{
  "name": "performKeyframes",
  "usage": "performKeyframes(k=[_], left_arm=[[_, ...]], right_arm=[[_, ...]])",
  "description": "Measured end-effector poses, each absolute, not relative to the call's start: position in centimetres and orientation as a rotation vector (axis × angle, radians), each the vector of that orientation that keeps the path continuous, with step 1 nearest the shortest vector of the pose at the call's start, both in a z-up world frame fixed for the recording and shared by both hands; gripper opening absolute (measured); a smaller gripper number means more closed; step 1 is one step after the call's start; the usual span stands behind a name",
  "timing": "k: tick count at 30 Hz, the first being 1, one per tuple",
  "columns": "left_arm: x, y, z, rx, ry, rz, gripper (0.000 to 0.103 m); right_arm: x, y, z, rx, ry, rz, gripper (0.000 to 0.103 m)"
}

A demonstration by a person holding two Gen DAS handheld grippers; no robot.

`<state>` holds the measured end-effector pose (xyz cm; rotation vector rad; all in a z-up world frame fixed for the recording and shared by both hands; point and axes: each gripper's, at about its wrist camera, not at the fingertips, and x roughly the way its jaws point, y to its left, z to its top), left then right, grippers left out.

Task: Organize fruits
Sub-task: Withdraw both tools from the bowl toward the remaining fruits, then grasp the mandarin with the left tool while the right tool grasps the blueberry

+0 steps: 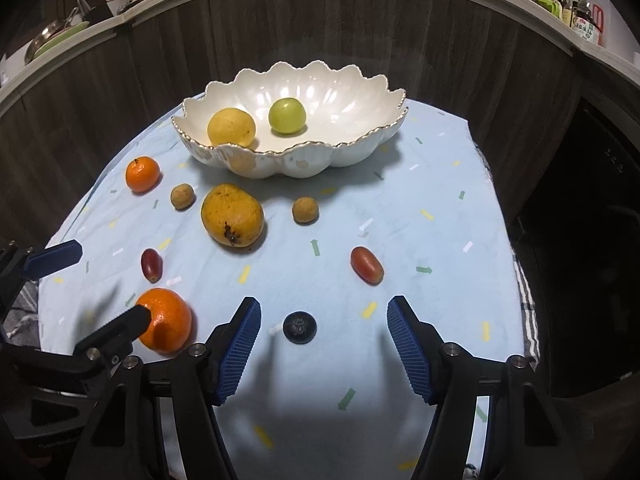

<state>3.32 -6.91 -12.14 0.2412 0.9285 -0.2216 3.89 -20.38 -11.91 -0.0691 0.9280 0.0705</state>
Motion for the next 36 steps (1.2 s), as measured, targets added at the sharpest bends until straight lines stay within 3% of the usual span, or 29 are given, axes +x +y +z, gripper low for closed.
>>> performKeyframes(k=[12, 27, 31, 36], left_arm=[[3.2, -7.8, -14.0, 0.268, 0.949, -0.268, 0.088], [3.1, -8.6, -15.5, 0.292, 0.970, -0.304, 0.074], [3.2, -8.7, -15.9, 0.291, 0.981, -0.315, 0.062], [3.2, -8.8, -16.0, 0.288, 0.980, -0.324, 0.057]], right_arm=[[4.4, -19.5, -13.1, -0.103, 0.945, 0.100, 0.060], [4.8, -19.1, -14.4, -0.106, 0.994, 0.128, 0.042], [4.9, -19.1, -14.7, -0.099, 1.009, 0.134, 0.038], [5.2, -19.2, -15.2, -0.078, 1.035, 0.141, 0.030]])
